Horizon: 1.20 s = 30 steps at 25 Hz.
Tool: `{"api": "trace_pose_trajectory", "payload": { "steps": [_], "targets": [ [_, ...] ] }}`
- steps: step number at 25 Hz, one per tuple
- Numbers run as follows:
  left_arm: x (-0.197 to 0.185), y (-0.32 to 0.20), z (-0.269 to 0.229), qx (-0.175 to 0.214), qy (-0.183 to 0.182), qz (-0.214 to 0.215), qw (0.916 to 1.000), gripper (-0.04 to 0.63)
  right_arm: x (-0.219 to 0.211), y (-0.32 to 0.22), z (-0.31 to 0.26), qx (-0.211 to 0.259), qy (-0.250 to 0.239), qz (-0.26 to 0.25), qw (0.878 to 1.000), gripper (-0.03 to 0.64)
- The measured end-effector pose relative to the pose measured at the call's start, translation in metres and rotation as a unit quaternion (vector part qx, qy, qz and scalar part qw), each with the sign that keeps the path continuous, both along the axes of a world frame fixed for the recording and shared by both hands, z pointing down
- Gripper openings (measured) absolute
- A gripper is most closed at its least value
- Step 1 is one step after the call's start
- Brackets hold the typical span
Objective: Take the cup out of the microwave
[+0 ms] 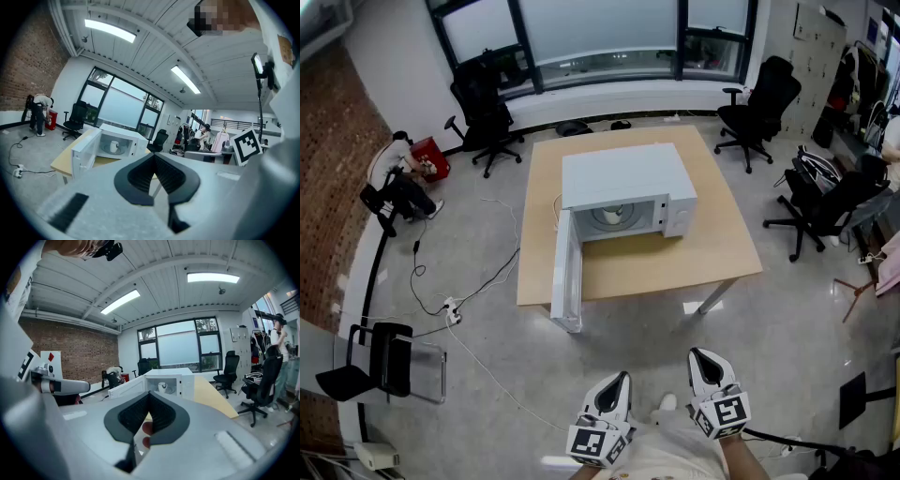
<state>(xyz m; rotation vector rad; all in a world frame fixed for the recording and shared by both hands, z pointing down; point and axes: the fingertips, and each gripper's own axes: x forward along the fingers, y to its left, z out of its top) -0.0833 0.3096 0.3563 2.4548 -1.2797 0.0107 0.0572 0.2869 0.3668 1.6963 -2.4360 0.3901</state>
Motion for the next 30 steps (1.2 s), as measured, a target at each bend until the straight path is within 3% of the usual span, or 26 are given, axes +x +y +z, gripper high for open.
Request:
{"api": "trace_pose_trajectory", "payload": {
  "steps": [3,7,15,23,27,30],
  "targets": [
    [0.018,-0.007,-0.004,0.019,-0.013,0.016,0.9996,0.0,-0.008,-0.006,0.003,0.007,-0.023,-0.013,1.0,0.006],
    [0.034,-0.009,-0.003,0.01,-0.005,0.029,0.9995,0.0,-0.015,-0.001,0.004,0.007,-0.026,-0.022,0.999,0.006],
    [0.032,-0.007,-0.002,0.0,-0.003,0.013,0.9999,0.001,-0.035,0.012,0.009,-0.011,-0.045,-0.083,0.995,0.008],
    [0.056,0.003,0.003,-0.014,0.001,0.01,0.9999,0.002,0.018,0.016,0.0,0.026,-0.03,-0.029,0.999,0.008],
    [0.061,0.008,0.0,-0.02,0.0,-0.013,0.9997,0.002,0.034,0.022,0.014,-0.013,-0.022,-0.06,0.998,0.008],
    [0.066,0.01,0.006,-0.019,0.001,-0.034,0.9992,0.002,0.05,0.019,0.022,-0.009,-0.017,-0.067,0.998,0.008]
  ]
}}
